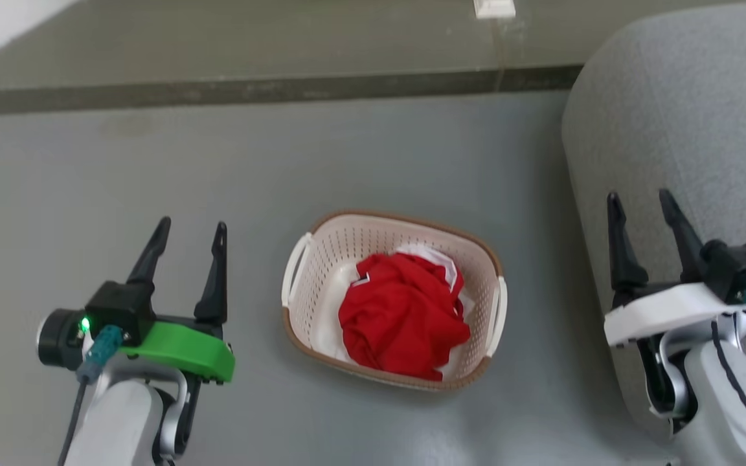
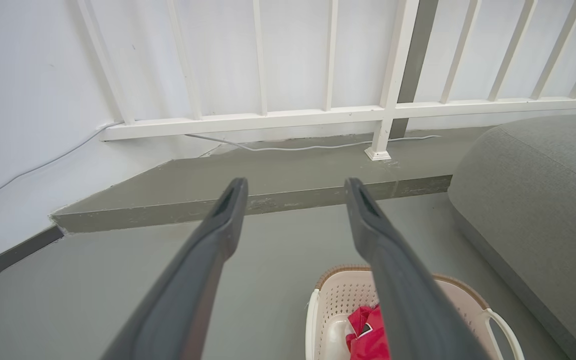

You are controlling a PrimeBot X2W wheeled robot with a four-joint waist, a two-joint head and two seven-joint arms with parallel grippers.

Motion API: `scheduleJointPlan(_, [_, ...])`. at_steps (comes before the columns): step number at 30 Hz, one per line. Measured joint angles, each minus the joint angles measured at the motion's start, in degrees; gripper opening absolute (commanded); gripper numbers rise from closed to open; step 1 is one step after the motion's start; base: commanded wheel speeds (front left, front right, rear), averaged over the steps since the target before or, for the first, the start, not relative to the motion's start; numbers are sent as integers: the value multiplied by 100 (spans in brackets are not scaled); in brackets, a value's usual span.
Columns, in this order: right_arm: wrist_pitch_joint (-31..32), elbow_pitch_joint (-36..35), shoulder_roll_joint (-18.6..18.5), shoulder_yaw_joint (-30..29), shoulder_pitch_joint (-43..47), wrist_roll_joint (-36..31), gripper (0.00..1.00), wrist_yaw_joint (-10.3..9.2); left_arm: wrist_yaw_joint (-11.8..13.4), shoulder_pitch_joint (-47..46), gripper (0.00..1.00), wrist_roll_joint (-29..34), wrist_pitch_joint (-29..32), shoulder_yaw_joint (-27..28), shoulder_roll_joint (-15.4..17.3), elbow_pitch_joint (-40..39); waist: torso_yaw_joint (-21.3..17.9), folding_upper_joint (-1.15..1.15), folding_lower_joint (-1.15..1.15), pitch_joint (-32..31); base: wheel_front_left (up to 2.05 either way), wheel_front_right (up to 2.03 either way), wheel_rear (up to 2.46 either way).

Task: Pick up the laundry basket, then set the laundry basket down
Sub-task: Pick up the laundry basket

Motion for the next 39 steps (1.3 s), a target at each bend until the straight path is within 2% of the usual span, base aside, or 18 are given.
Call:
scheduleJointPlan(12, [-1,-185,122,-104,-405,-2,100,1,-76,-390,100,-1,147,21,53,11,-95,0,0,909,0,0,0])
scheduleJointPlan(14, [-1,-200,145,-88,-478,-16,100,51,-86,-453,100,-1,202,5,91,29,-124,0,0,1068,0,0,0])
scheduleJointPlan(32, [-2,-478,402,-7,-1336,-115,100,154,-613,-1592,100,-116,1129,-127,226,744,-495,0,1,2517,0,0,0])
scheduleJointPlan(39, [-12,-581,543,44,-1730,-157,100,213,-853,-2217,100,-201,1600,-105,392,1214,-722,0,1,3158,0,0,0])
